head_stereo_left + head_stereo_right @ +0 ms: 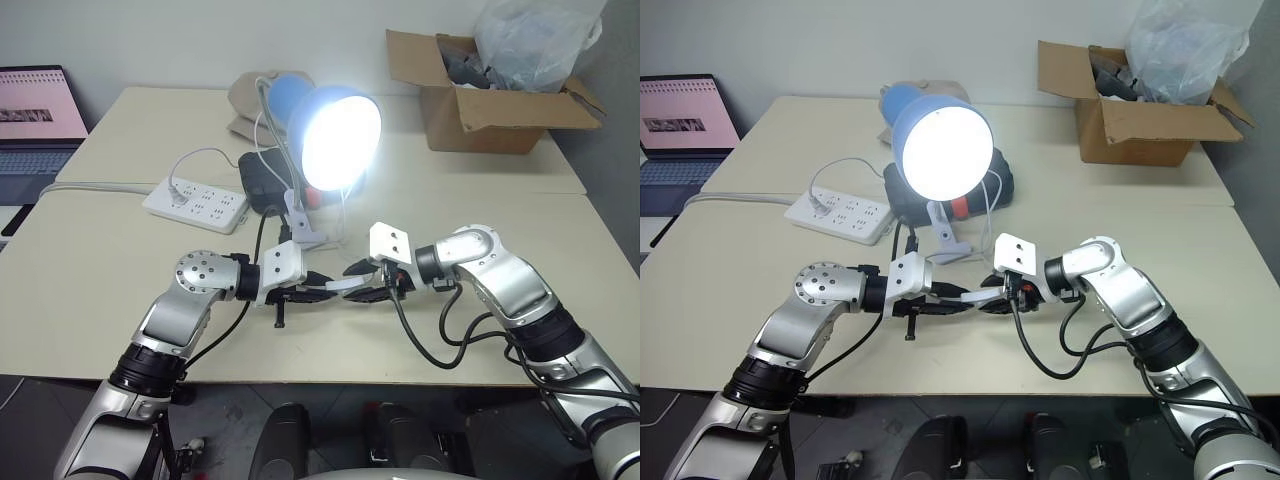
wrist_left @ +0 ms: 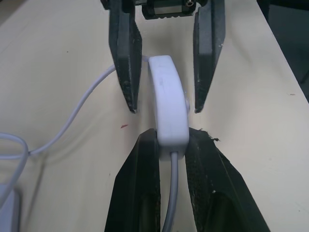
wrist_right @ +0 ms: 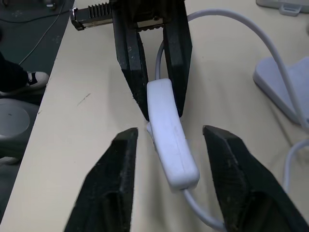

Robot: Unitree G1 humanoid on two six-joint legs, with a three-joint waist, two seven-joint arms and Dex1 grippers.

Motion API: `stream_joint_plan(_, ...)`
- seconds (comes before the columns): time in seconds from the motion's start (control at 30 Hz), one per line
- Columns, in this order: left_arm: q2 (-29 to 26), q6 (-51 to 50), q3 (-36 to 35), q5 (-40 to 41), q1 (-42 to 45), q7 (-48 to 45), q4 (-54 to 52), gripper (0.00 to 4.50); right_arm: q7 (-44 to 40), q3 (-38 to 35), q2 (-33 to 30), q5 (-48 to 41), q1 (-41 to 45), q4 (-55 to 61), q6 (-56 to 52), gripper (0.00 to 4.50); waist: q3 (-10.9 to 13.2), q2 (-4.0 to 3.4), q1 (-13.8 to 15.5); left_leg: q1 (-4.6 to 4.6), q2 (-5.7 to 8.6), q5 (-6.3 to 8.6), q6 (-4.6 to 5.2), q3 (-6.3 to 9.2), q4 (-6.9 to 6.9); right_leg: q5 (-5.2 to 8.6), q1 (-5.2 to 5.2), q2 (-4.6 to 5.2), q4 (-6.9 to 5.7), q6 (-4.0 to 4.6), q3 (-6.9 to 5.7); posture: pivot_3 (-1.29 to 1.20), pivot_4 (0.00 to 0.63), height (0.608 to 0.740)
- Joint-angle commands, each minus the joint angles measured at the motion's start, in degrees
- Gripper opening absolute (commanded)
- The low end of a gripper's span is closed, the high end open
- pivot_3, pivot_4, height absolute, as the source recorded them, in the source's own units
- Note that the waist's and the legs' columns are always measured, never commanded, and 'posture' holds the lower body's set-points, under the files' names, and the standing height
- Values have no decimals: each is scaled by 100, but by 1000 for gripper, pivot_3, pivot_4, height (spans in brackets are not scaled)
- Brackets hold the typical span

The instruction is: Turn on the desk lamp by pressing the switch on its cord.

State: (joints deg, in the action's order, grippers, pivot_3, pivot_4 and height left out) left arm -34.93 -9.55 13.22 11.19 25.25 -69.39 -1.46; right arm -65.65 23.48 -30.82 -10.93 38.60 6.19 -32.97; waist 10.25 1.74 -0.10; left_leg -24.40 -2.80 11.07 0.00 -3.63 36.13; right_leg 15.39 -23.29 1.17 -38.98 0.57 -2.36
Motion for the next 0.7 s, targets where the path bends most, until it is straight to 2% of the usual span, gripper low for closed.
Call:
stream_joint_plan(0.03,29,142,-27,-16,107,48,-15,405,7,-355,-12,-253,138,264,-52,3269,0,0,0,0,0,0,0,0,0,0,0,0,0,0,0,0,150,740)
stream_joint_plan(0.23,183,166,47,-216,50,309,177,405,-7,-845,-604,-429,-124,786,-263,4475,0,0,2,0,1,0,0,0,0,0,0,1,0,0,0,0,150,740)
stream_joint_plan(0.47,747,440,229,-852,89,1268,603,405,307,-1500,-1289,-543,-831,1362,-460,4500,0,1,59,-3,3,0,0,-4,1,0,0,6,4,-1,2,0,150,740)
stream_joint_plan(0.7,974,386,254,-817,59,1359,742,405,506,-2194,-1723,-1061,-1547,2338,-1057,4500,0,0,10,-2,-1,0,0,2,-2,1,0,0,1,0,-1,0,150,740)
